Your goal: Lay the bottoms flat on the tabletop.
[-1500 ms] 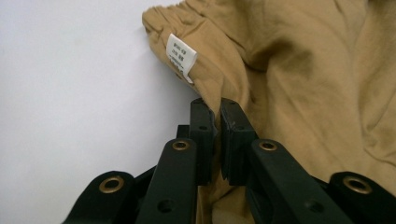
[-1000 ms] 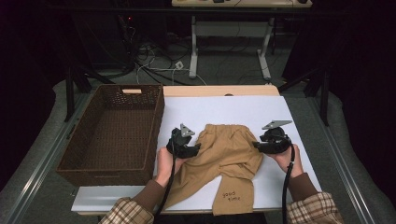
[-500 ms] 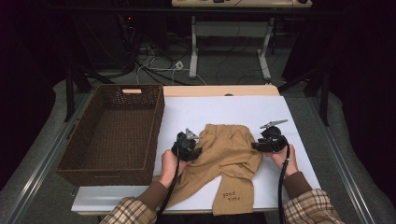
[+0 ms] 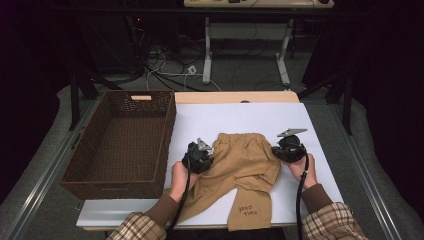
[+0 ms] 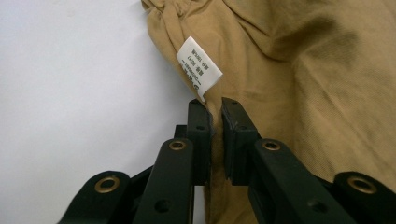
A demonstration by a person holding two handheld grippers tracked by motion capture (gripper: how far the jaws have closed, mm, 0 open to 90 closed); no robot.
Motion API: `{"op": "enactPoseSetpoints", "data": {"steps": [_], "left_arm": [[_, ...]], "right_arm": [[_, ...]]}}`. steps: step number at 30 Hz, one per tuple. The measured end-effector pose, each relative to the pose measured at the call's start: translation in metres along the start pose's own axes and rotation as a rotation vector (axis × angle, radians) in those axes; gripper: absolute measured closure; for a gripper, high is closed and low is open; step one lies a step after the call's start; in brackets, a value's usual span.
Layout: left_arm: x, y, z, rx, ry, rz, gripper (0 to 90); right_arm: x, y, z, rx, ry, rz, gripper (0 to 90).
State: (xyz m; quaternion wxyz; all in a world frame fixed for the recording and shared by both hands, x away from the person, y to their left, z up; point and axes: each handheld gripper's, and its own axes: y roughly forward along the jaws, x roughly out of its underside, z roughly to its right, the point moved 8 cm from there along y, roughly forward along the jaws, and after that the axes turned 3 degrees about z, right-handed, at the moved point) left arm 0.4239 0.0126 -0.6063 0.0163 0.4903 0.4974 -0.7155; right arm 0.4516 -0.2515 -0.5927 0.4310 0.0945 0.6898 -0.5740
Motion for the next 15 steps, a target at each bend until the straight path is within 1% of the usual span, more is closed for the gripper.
{"op": "enactPoseSetpoints", "data": {"steps": [2,3,4,5,6,7,8,10,11,12,13,15], "left_arm": [[-0.001,-0.002,0.0,-0.005,0.015,-0.004,78.2],[-0.002,-0.002,0.0,-0.011,0.015,0.001,73.9],[-0.004,-0.004,-0.001,-0.017,0.015,0.004,69.3],[-0.006,-0.005,-0.002,-0.013,0.008,0.011,65.2],[-0.009,-0.007,-0.003,-0.02,0.008,0.02,60.8],[-0.011,-0.009,-0.004,-0.031,0.006,0.031,57.0],[-0.014,-0.01,-0.005,-0.037,-0.001,0.04,52.8],[-0.016,-0.011,-0.008,-0.05,-0.015,0.051,48.2],[-0.015,-0.009,-0.009,-0.05,-0.016,0.041,47.6],[-0.014,-0.007,-0.009,-0.051,-0.026,0.038,47.1],[-0.013,-0.004,-0.01,-0.045,-0.03,0.028,47.7],[-0.008,0.002,-0.011,-0.042,-0.035,0.01,50.8]], "right_arm": [[0.002,0.002,0.0,-0.007,0.0,-0.013,81.2],[0.003,0.002,0.0,-0.015,0.001,-0.017,77.1],[0.004,0.0,0.0,-0.012,0.01,-0.017,72.7],[0.004,-0.002,0.001,-0.011,0.014,-0.022,71.1],[0.005,-0.005,0.001,-0.012,0.018,-0.024,67.1],[0.005,-0.007,0.002,-0.01,0.026,-0.023,61.0],[0.006,-0.009,0.003,-0.012,0.035,-0.021,59.1],[0.009,-0.011,0.002,-0.035,0.064,-0.036,54.9],[0.012,-0.01,0.001,-0.046,0.069,-0.059,54.3],[0.015,-0.008,0.0,-0.058,0.073,-0.077,54.6],[0.016,-0.005,-0.001,-0.065,0.079,-0.08,55.7],[0.019,0.0,-0.002,-0.079,0.074,-0.097,61.3]]}}
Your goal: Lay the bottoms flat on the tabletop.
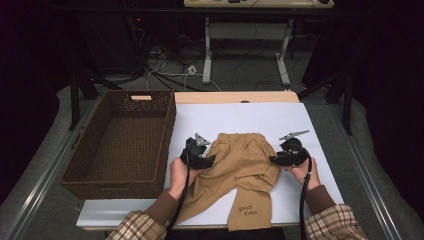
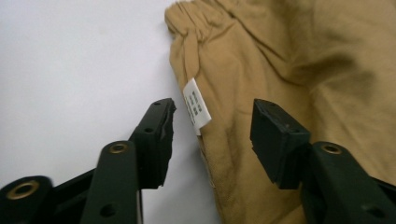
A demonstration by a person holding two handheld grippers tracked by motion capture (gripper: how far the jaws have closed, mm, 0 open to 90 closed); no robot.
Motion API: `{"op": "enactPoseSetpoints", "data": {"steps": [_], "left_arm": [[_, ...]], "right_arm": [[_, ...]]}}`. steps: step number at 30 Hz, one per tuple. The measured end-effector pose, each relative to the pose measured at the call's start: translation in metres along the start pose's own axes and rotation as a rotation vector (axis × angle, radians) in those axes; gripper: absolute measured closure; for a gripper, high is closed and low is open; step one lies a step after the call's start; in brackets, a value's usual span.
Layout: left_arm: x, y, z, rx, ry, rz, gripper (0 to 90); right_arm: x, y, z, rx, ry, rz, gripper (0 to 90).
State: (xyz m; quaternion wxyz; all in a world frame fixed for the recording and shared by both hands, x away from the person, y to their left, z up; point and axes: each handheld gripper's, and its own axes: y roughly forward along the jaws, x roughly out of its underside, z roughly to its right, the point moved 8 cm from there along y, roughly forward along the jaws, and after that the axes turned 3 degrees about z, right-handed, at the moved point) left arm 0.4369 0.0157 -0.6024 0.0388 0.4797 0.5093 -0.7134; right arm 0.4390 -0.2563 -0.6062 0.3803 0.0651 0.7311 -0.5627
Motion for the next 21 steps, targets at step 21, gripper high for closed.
{"op": "enactPoseSetpoints", "data": {"steps": [21], "left_arm": [[0.012,-0.005,0.009,0.043,0.028,-0.037,77.6]], "right_arm": [[0.0,-0.002,-0.005,-0.002,-0.074,-0.011,74.2]]}}
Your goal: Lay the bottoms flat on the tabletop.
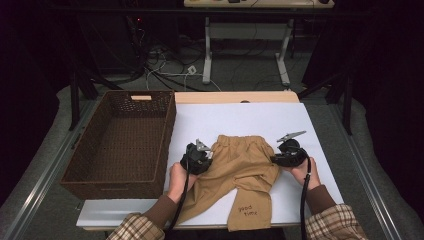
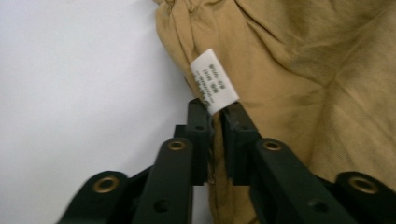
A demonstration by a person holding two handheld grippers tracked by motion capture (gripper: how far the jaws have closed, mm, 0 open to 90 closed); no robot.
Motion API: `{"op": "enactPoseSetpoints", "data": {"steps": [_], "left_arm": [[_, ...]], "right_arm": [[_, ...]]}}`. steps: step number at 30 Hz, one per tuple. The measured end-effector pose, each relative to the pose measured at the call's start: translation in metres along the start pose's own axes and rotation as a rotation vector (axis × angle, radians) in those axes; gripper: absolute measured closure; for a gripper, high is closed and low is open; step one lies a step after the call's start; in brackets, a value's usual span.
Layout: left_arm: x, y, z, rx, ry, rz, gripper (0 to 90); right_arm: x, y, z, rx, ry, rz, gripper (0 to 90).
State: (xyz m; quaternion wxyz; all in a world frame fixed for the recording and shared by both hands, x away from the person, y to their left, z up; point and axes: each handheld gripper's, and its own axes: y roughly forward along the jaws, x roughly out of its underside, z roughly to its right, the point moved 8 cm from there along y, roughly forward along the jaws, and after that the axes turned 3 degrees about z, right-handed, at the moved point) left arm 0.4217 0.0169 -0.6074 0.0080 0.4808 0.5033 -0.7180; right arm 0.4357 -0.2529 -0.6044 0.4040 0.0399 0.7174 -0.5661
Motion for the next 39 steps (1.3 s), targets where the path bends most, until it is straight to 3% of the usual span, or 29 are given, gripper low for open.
{"op": "enactPoseSetpoints", "data": {"steps": [5,8,12,20,30,36,39], "left_arm": [[-0.011,-0.002,-0.005,-0.026,-0.025,0.021,49.1],[-0.02,-0.005,-0.006,-0.038,-0.032,0.038,41.8],[-0.027,-0.002,-0.009,-0.041,-0.051,0.039,39.7],[-0.038,0.015,-0.016,-0.078,-0.05,-0.012,42.1],[-0.039,0.039,-0.019,-0.061,-0.032,-0.119,48.1],[-0.04,0.042,-0.015,-0.03,-0.025,-0.113,59.1],[-0.039,0.042,-0.012,-0.014,-0.023,-0.103,71.6]], "right_arm": [[-0.006,0.001,0.001,0.018,0.019,0.029,55.1],[-0.012,0.0,0.002,0.027,0.023,0.048,48.9],[-0.019,0.0,0.001,0.03,0.027,0.064,46.4],[-0.035,0.01,0.007,0.058,0.033,0.057,47.9],[-0.033,0.032,0.01,0.027,0.059,-0.006,53.7],[-0.033,0.033,0.008,0.01,0.059,-0.001,61.8],[-0.033,0.032,0.006,-0.007,0.066,0.001,70.2]]}}
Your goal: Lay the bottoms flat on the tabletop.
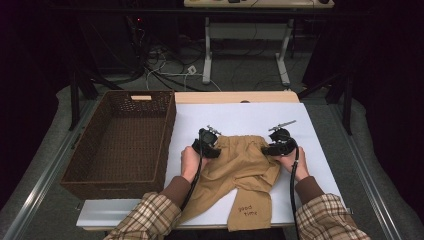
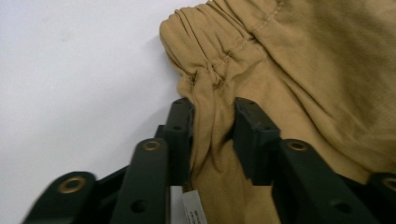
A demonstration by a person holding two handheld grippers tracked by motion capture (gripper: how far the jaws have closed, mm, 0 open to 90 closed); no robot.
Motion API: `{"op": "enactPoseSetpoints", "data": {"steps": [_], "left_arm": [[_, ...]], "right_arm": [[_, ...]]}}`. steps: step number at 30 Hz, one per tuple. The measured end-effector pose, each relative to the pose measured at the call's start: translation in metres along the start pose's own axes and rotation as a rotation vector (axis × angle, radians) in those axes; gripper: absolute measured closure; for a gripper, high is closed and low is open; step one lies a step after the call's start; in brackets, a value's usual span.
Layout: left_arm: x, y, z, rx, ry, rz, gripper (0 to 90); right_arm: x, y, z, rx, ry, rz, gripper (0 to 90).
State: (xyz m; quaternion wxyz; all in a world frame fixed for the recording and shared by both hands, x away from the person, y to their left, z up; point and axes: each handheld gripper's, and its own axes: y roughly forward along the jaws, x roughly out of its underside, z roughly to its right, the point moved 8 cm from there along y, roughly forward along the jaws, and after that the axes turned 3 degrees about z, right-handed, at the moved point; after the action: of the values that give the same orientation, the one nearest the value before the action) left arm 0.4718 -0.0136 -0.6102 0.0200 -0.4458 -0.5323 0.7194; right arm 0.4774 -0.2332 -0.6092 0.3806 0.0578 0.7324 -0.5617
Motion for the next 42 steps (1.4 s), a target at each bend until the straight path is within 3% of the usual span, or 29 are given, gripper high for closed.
{"op": "enactPoseSetpoints", "data": {"steps": [4,8,10,11,13,15,20,22,24,29,32,36,38,40,41,42], "left_arm": [[0.003,-0.002,0.003,-0.02,0.024,0.015,81.2],[0.007,-0.006,0.001,-0.008,0.01,0.011,82.0],[0.005,-0.009,0.0,-0.035,0.009,0.012,76.0],[0.002,-0.012,-0.001,-0.046,0.006,0.023,70.7],[-0.006,-0.016,-0.002,-0.061,-0.009,0.04,55.3],[-0.014,-0.018,-0.003,-0.072,-0.005,0.047,47.0],[-0.01,-0.003,-0.004,-0.039,-0.012,-0.035,44.5],[-0.005,0.002,-0.006,-0.022,-0.031,-0.05,46.0],[-0.003,0.002,-0.006,-0.005,-0.041,-0.032,50.8],[0.0,0.0,0.0,0.028,-0.016,-0.011,77.9],[0.001,-0.003,0.0,0.017,-0.014,-0.002,82.7],[0.004,-0.01,-0.002,0.012,-0.042,0.025,83.3],[0.006,-0.01,-0.005,-0.017,-0.056,0.015,76.2],[0.006,-0.008,-0.008,-0.038,-0.058,-0.002,60.5],[0.005,-0.007,-0.007,-0.023,-0.076,0.001,54.5],[0.006,-0.006,-0.006,0.0,-0.075,-0.001,56.0]], "right_arm": [[0.002,-0.001,-0.004,-0.036,0.004,0.021,80.2],[0.002,-0.004,-0.006,-0.028,-0.013,0.023,77.1],[0.0,-0.007,-0.005,-0.013,-0.015,0.03,70.1],[-0.001,-0.008,-0.004,-0.011,-0.012,0.039,64.3],[-0.004,-0.01,-0.004,-0.011,-0.001,0.05,61.0],[-0.006,-0.01,-0.004,-0.013,0.009,0.055,55.3],[-0.005,-0.008,-0.004,-0.017,0.017,0.042,55.0],[-0.002,-0.004,-0.003,-0.021,0.023,0.023,56.7],[0.001,0.0,-0.003,-0.02,0.016,0.01,60.5],[0.002,0.0,-0.005,-0.023,0.007,0.019,77.1],[0.0,0.0,-0.01,-0.016,-0.015,0.031,83.7],[-0.003,-0.007,-0.013,0.009,-0.048,0.042,82.6],[-0.002,-0.005,-0.013,0.015,-0.04,0.033,73.9],[0.0,-0.002,-0.012,0.025,-0.031,0.015,68.4],[0.001,0.0,-0.011,0.025,-0.022,0.004,67.8],[0.001,0.001,-0.011,0.022,-0.008,0.009,68.3]]}}
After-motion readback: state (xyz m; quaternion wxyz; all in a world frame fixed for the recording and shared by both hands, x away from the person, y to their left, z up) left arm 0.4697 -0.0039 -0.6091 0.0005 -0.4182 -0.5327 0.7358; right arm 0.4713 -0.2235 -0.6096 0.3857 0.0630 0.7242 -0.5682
